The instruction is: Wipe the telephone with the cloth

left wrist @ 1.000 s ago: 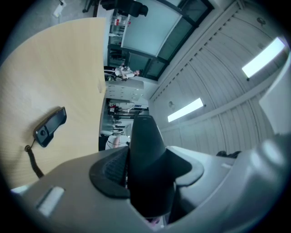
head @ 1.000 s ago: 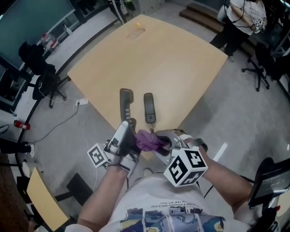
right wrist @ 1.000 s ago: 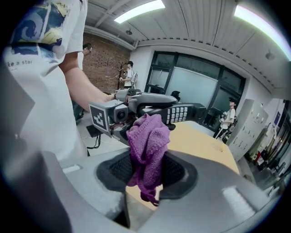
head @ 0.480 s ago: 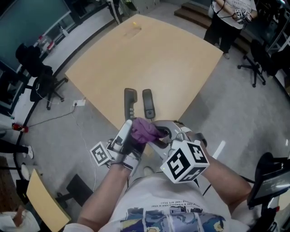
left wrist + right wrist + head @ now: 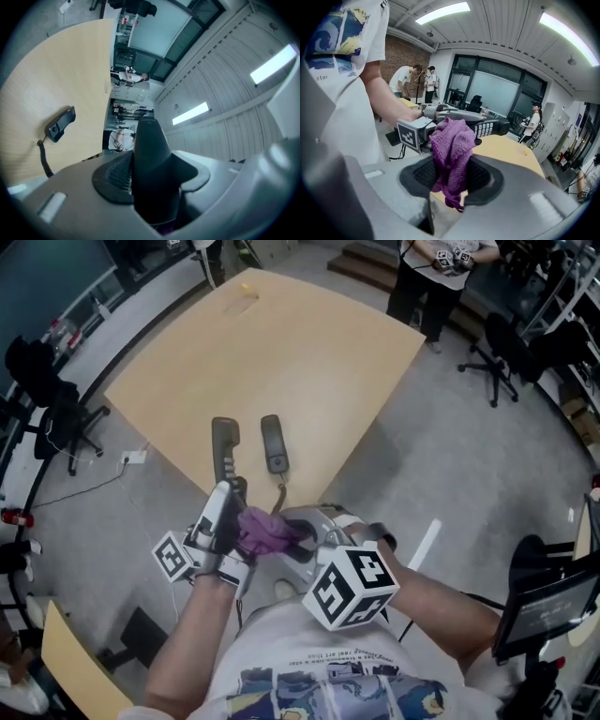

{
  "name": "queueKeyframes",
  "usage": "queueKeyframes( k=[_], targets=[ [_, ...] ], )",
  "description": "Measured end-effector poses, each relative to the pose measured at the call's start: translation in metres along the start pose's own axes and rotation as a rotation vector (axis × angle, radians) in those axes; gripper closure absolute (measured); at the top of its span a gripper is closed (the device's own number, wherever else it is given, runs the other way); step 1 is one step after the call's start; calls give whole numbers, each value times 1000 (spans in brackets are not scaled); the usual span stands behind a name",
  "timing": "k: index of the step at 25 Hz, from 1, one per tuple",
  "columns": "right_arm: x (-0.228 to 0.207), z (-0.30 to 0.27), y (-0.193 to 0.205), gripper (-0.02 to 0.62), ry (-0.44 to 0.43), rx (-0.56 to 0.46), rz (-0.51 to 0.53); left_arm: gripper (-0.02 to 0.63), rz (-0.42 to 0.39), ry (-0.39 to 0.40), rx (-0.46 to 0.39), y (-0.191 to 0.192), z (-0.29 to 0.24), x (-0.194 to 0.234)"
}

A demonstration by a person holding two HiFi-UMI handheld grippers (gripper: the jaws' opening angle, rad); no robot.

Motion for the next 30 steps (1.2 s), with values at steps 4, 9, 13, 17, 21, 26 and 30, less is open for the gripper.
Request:
queueKeyframes(
  k=[4,9,13,17,21,26,30],
  targets=[
    [7,-1,12,459,-14,20,-12,353,9,3,-4,2,1,2],
    [8,0,35,459,-7,60,-57,353,16,14,-6,8,0,4],
    [-1,-6,69,459,18,128,-145,353,-8,-11,7,8,1,10],
    [-16,-3,98,459,42,136,-285,353,-99,-108,27,5,-3,17],
    [-42,15,123,459,74,106,-398,353,-208,-272,43,5,-20,33],
    [-68,19,144,459,69,70,-452,353,-379,-564,73,-10,-25,76],
    [-87,21,156,459,50,64,-462,353,-482,-762,84,-24,-29,109]
  ],
)
Point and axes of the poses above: the fingertips, and each gripper's own axes: z backward along the fingers, x to its left, y out of its underside, the point moved 5 cm from there along z, backward along the fingers, and after that the axes turned 7 degrees about x, right-handed, at the moved point
